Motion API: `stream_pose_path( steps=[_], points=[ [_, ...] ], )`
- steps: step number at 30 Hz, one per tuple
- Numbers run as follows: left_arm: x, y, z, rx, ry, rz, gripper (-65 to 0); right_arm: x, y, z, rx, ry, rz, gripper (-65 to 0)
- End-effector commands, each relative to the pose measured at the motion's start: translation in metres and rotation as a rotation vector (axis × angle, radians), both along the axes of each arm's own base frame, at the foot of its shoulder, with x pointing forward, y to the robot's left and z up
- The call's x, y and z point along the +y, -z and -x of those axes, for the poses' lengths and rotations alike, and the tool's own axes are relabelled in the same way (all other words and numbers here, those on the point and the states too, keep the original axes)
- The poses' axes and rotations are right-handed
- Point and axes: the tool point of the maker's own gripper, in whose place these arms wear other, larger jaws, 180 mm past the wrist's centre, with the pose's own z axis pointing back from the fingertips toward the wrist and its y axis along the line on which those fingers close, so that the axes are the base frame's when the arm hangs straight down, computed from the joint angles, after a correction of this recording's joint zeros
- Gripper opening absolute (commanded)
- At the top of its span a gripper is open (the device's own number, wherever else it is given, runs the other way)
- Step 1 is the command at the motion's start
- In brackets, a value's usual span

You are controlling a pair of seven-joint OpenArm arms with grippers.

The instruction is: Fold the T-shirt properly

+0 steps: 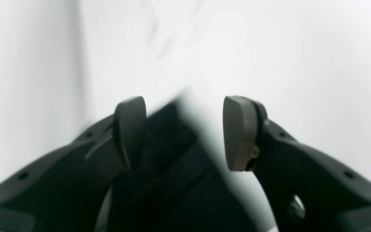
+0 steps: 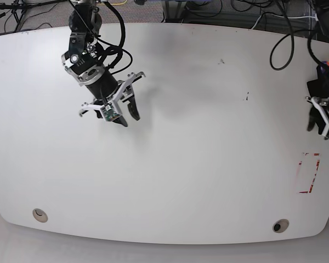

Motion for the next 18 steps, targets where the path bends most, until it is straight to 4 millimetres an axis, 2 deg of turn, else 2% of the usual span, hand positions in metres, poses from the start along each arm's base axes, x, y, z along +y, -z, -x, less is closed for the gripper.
stream_pose_path(
  steps=[1,5,9,14,18],
  points=[
    [-0.023,-0.003,-0.004,-0.096,0.002,0.046,-29.9,-0.012,-0.009,-0.008,-0.072,0.04,-0.023,-45.5],
    [-0.055,0.005,-0.003,-0.207,-0.032,0.163,-29.7,-0.035,0.002,-0.008,-0.095,0.121,-0.05,-45.5],
    [-0.083,0.008,0.011,-0.238,-0.022,0.226,-29.7,-0.048,0.014,0.006,-0.076,0.161,-0.057,-45.5],
    [-0.112,0.016,0.045,-0.196,-0.015,0.253,-29.7,-0.061,0.037,0.037,0.007,0.203,-0.045,-45.5],
    [-0.134,0.021,0.081,-0.131,-0.02,0.26,-29.7,-0.067,0.055,0.07,0.087,0.217,-0.031,-45.5]
  ],
)
